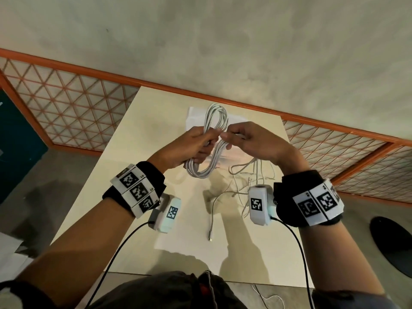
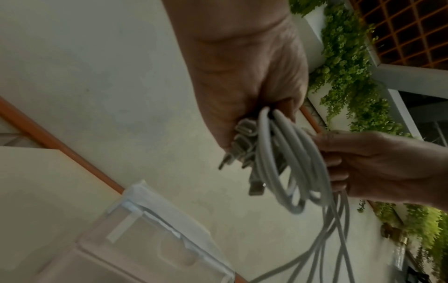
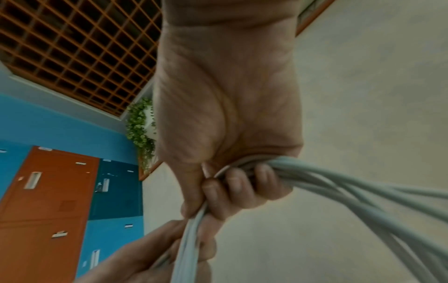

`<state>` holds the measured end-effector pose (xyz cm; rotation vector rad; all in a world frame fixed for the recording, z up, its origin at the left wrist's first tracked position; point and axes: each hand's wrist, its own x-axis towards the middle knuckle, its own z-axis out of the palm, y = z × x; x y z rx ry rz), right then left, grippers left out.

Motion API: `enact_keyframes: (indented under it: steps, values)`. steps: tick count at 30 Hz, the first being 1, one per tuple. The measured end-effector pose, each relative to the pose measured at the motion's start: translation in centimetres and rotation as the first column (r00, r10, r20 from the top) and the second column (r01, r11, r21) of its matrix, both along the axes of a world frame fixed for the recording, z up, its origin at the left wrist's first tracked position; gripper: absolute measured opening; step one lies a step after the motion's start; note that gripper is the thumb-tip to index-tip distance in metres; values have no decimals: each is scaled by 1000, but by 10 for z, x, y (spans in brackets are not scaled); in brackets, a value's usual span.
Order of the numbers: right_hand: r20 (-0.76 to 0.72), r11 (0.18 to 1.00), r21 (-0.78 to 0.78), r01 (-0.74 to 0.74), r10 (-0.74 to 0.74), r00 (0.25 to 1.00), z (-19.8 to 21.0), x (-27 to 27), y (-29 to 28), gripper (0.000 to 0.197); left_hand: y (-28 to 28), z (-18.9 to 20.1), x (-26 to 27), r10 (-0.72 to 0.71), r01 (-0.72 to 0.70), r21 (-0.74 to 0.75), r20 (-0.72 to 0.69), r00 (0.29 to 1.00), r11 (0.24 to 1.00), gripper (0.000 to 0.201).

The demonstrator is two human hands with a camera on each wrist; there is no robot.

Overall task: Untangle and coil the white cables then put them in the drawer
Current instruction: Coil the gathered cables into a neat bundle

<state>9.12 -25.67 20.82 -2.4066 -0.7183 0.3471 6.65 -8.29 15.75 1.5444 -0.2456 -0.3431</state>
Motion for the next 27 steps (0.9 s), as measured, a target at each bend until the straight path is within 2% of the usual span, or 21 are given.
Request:
enact_keyframes:
  steps: [3, 9, 13, 17, 27]
  values:
    - [100, 999, 17, 37, -38, 994, 2, 1, 1, 27, -6, -2, 4, 54, -54, -19, 21, 998, 998, 37]
    - [157, 999, 11, 52, -53, 986, 0, 5, 2, 25, -8, -9, 12, 207, -208, 14, 54, 977, 978, 35]
    - [210, 999, 30, 31, -36, 977, 4, 4, 8, 24, -11, -9, 13, 152, -157, 46, 99, 983, 987, 34]
    - [272, 999, 29, 24, -31, 962, 7, 6, 12, 25, -12, -5, 9, 56, -56, -17, 55, 997, 998, 40]
    - [215, 999, 31, -16, 9, 977, 7, 8, 11, 17, -13, -15, 11, 1, -2, -90, -11, 1000, 996, 38]
